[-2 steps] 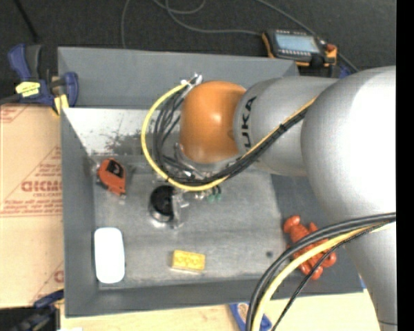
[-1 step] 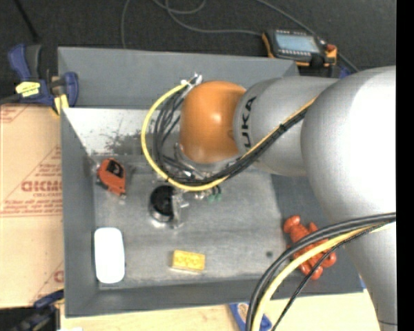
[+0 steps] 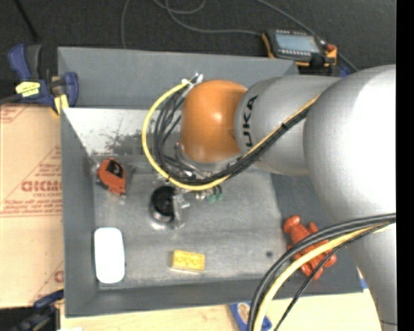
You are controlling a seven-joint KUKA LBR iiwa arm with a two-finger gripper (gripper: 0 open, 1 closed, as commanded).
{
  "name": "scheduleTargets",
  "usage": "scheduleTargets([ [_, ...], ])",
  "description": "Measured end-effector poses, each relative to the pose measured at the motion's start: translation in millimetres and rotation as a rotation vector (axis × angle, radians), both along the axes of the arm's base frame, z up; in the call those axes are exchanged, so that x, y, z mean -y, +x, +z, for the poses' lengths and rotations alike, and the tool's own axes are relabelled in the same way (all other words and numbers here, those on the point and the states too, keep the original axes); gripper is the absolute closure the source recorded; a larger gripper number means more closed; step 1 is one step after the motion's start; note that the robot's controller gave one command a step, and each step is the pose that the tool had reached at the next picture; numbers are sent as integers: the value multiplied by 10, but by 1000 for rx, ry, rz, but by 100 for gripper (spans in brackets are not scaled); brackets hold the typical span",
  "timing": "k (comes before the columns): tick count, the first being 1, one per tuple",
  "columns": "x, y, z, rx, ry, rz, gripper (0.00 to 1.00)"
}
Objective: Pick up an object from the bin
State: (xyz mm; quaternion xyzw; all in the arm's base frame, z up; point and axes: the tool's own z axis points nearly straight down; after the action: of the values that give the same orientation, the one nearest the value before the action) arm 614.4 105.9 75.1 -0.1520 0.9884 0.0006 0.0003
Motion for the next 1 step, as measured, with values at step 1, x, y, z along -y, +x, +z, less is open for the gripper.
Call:
scheduleTargets([
  [1,4,-18,211,-7,-2,0,100],
])
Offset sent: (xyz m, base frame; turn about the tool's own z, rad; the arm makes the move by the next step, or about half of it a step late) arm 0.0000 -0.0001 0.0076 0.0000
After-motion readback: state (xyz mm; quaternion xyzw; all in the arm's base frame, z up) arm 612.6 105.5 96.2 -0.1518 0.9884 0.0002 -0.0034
